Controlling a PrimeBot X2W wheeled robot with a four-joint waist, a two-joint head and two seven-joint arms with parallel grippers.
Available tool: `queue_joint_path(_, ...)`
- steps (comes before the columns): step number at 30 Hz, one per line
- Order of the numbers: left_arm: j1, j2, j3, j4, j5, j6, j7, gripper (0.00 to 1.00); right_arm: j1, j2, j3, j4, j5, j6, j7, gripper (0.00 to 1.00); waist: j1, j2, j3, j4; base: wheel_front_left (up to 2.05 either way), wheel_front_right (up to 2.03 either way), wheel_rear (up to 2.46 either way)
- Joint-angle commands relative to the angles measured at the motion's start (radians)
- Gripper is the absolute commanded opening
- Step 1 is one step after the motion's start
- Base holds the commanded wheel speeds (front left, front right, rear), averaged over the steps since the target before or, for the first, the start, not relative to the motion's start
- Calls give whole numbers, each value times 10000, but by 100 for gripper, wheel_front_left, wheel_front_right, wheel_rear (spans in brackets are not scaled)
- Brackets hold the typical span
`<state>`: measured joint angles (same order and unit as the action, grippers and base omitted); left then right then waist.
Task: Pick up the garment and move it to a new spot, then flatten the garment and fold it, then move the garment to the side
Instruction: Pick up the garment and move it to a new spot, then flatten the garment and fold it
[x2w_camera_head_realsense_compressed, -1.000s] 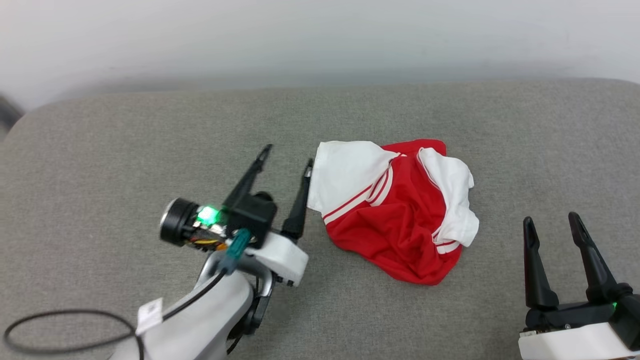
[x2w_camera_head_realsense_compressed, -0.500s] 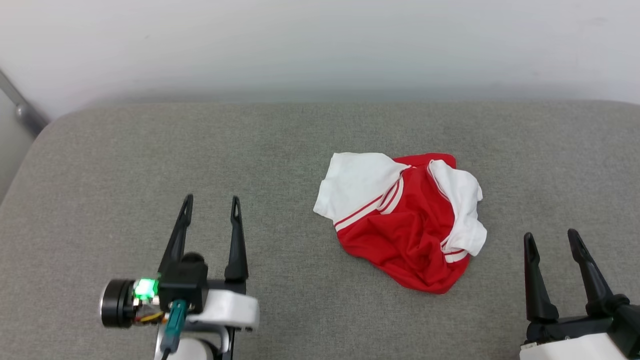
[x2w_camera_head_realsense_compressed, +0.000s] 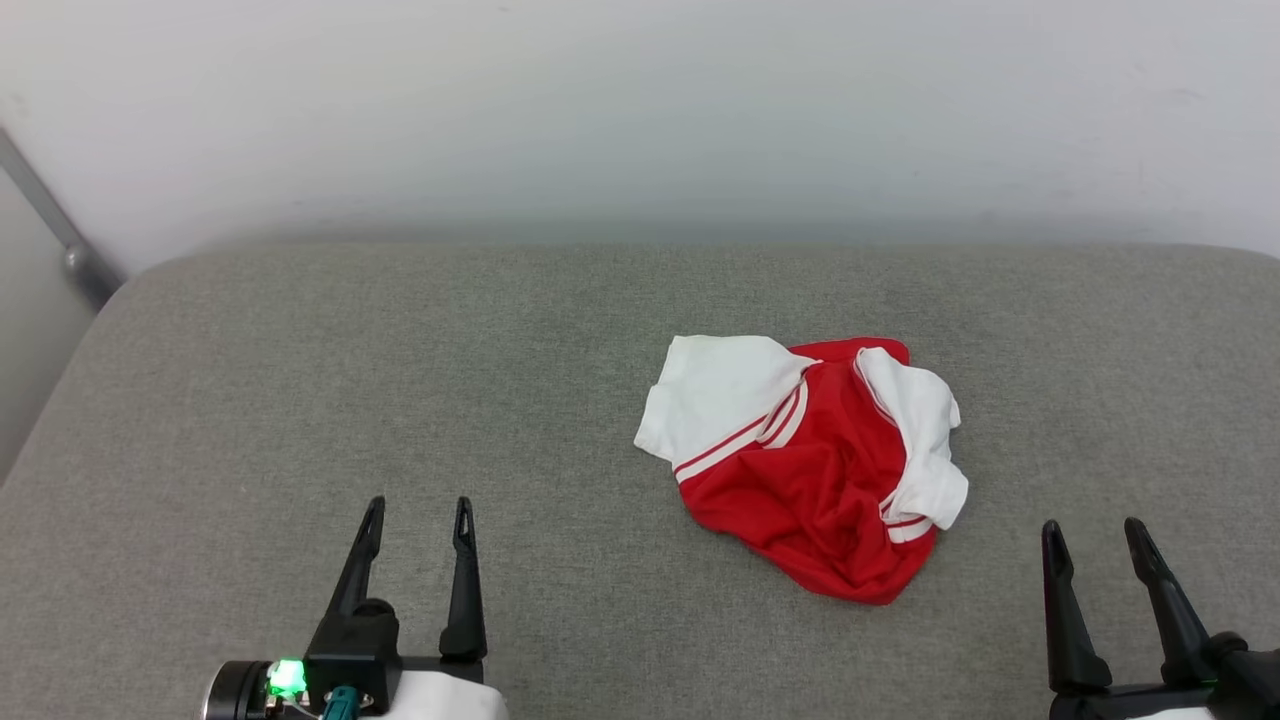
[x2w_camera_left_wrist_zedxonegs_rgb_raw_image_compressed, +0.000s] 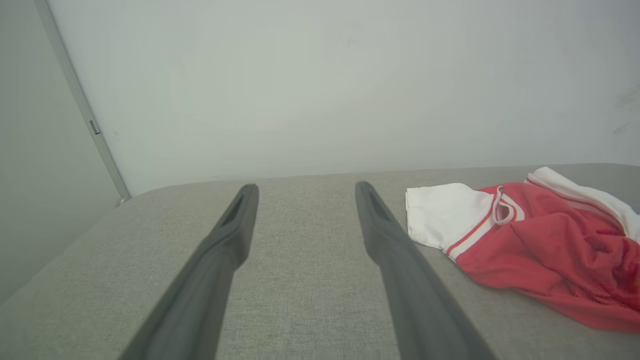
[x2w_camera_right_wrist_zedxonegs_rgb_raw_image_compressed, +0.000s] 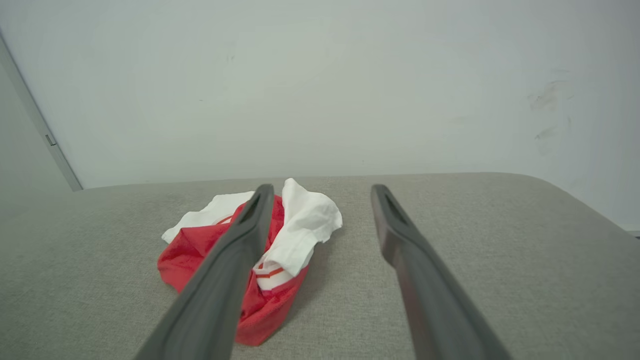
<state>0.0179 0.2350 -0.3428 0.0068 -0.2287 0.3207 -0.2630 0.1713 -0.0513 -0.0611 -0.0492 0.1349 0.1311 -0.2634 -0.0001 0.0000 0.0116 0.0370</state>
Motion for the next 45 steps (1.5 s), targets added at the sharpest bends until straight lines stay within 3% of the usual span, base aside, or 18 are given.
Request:
queue_joint_path(1, 187, -144, 142, 63, 149, -167, -25, 100, 177, 21, -18, 60, 63, -7, -20, 100, 1, 0, -35, 17, 0, 0, 0)
queue_joint_path(13, 642, -942, 1002, 430, 973, -1241, -26, 100, 376, 21, 66, 244, 361, -7, -20, 100, 1, 0, -119, 31, 0, 0, 0)
queue_joint_path(31, 813, -1493, 1774, 593, 1561, -1872, -26, 100, -43, 18, -54, 50, 250, -7, -20, 100, 1, 0, -132, -5, 0, 0, 0)
queue_joint_path(40, 570, -1647, 1967, 597, 1655, -2045, -26, 100, -2466, 20, -471, -873, -1170, -7, -19, 100, 1, 0, 159, 21, 0, 0, 0)
queue_joint_path(45, 353, -1676, 2057, 559, 1713, -2146, -26, 100, -4470, -991, -31, -244, -1573, -7, -20, 100, 1, 0, 526, 62, 0, 0, 0)
